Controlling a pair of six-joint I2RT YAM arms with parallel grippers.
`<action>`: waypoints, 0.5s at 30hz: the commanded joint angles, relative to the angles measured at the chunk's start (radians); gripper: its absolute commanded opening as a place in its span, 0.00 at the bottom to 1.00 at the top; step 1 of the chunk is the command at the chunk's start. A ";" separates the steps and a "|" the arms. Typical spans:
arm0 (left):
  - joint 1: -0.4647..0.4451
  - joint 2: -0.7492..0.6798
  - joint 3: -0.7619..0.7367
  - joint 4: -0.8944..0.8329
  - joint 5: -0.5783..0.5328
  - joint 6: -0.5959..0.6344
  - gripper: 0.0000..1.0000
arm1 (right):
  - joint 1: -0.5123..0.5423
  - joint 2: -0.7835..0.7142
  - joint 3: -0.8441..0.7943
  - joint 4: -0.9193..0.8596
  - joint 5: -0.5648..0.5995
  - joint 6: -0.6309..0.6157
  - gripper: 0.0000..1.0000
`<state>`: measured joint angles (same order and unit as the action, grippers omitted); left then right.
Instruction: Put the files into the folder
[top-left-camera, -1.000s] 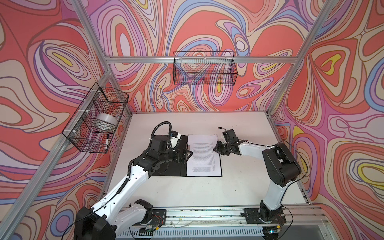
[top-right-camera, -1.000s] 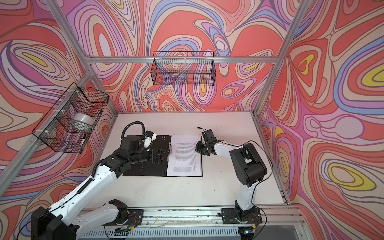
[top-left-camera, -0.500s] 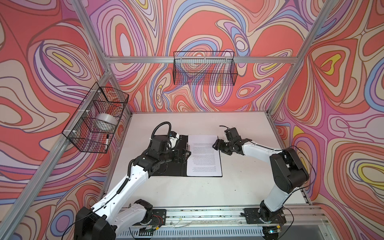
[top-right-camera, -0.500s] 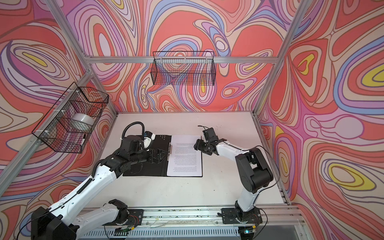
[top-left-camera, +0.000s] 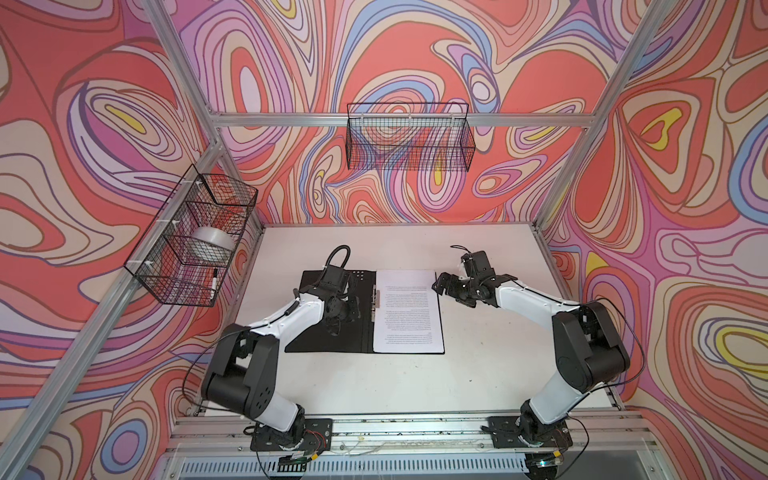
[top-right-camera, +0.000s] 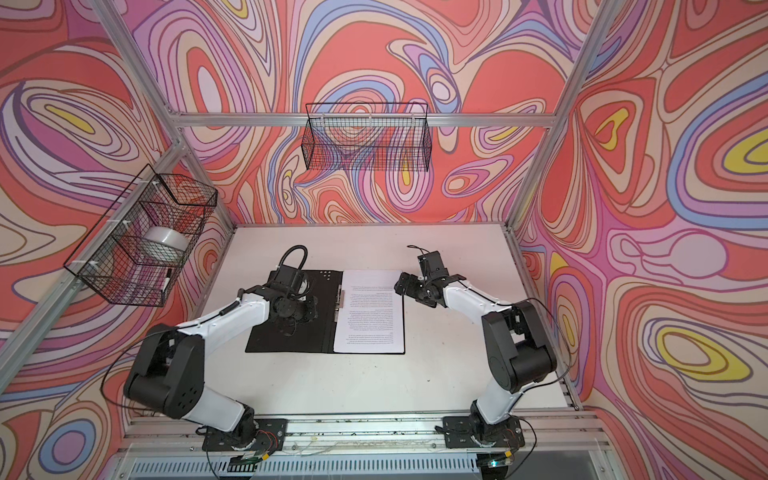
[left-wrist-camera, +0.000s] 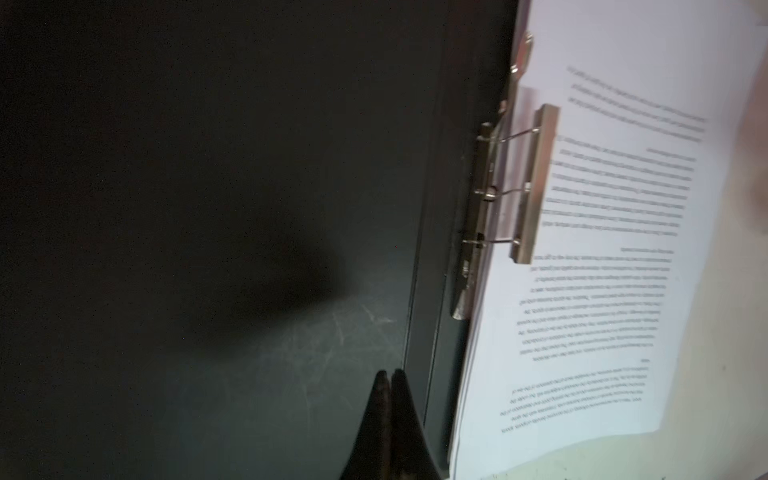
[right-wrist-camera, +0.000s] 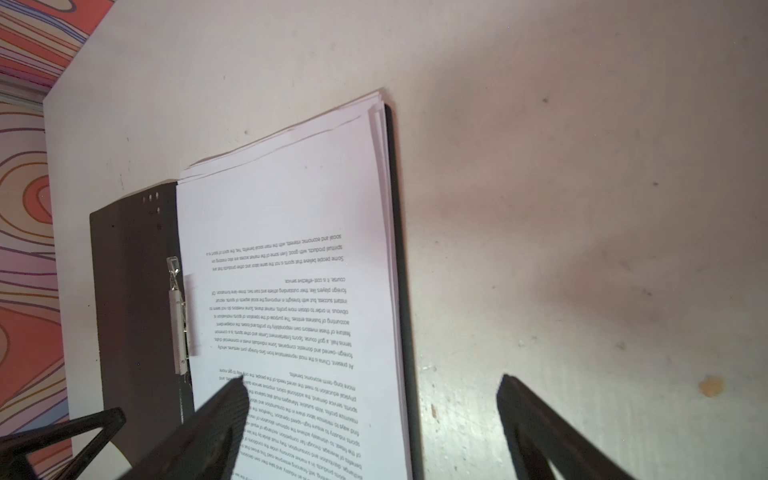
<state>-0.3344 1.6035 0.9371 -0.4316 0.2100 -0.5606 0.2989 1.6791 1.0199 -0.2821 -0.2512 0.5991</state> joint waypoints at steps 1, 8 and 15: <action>0.002 0.074 0.068 0.060 0.025 -0.040 0.00 | -0.019 0.008 -0.033 0.028 -0.061 -0.018 0.98; 0.001 0.197 0.114 0.105 0.102 -0.064 0.00 | -0.048 0.046 -0.050 0.061 -0.121 -0.019 0.98; -0.028 0.235 0.109 0.129 0.131 -0.081 0.00 | -0.071 0.087 -0.032 0.072 -0.140 -0.025 0.98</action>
<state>-0.3431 1.8091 1.0401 -0.3077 0.3275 -0.6155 0.2382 1.7462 0.9848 -0.2306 -0.3691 0.5888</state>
